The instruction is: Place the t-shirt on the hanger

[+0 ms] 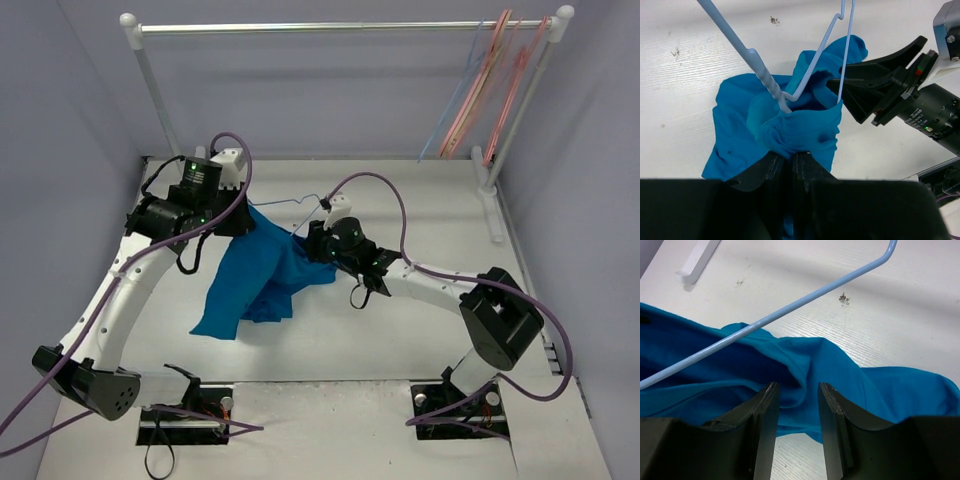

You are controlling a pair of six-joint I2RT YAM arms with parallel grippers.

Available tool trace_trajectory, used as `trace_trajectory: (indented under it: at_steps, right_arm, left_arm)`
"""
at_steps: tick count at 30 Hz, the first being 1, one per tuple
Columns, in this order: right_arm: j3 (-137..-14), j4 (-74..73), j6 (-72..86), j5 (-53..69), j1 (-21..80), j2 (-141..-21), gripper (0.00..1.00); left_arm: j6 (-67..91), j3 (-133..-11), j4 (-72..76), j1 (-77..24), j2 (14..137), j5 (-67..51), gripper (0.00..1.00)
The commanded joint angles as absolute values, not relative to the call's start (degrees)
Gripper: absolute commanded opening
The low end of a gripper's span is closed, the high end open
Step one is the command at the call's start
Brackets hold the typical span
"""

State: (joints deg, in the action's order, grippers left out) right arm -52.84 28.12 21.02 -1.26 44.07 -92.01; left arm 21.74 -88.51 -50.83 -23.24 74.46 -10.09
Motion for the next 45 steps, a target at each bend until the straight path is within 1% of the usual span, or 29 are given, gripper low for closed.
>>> trace_trajectory:
  at_steps: [1, 4, 7, 8, 12, 16, 24, 30, 36, 41, 45]
  right_arm:
    - [-52.9, 34.2, 21.3, -1.1, 43.6, -92.7, 0.37]
    - [-52.7, 35.1, 21.3, -0.9, 43.5, -93.9, 0.35]
    - [-53.0, 35.2, 21.2, -1.1, 43.5, -94.7, 0.24]
    - [-52.9, 35.3, 20.9, -1.2, 43.4, -94.7, 0.15]
    - [-52.1, 35.2, 20.0, -1.8, 42.1, -93.9, 0.00]
    - [-52.1, 33.3, 17.5, -3.0, 39.6, -91.0, 0.00]
    - [-54.8, 24.6, 10.7, -2.5, 34.2, -86.9, 0.00]
    - [-60.3, 17.7, 7.6, -1.8, 34.0, -85.6, 0.00]
    - [-66.6, 11.0, 6.2, -0.8, 33.9, -86.7, 0.00]
    - [-69.3, 7.8, 5.5, -0.6, 33.9, -87.2, 0.00]
    - [-70.4, 6.2, 4.7, -0.5, 34.0, -86.7, 0.00]
  left_arm:
    - [23.0, -92.5, -49.4, -23.4, 72.1, -10.1, 0.00]
    - [23.0, -92.5, -49.9, -23.4, 71.4, -9.8, 0.00]
    - [22.8, -92.5, -50.4, -23.4, 70.9, -9.8, 0.00]
    - [22.6, -92.5, -50.5, -23.4, 70.8, -9.8, 0.00]
    - [21.5, -91.8, -50.5, -23.4, 69.9, -10.4, 0.00]
    - [17.7, -89.5, -50.0, -23.4, 67.9, -11.6, 0.00]
    - [5.9, -82.1, -47.0, -23.4, 62.8, -12.9, 0.00]
    - [1.7, -80.7, -45.1, -24.3, 62.1, -12.3, 0.00]
    - [-1.9, -80.0, -42.0, -25.0, 60.0, -14.9, 0.00]
    - [-2.5, -77.6, -39.1, -25.9, 57.0, -17.6, 0.00]
    - [-4.0, -77.0, -39.8, -26.3, 57.1, -13.2, 0.00]
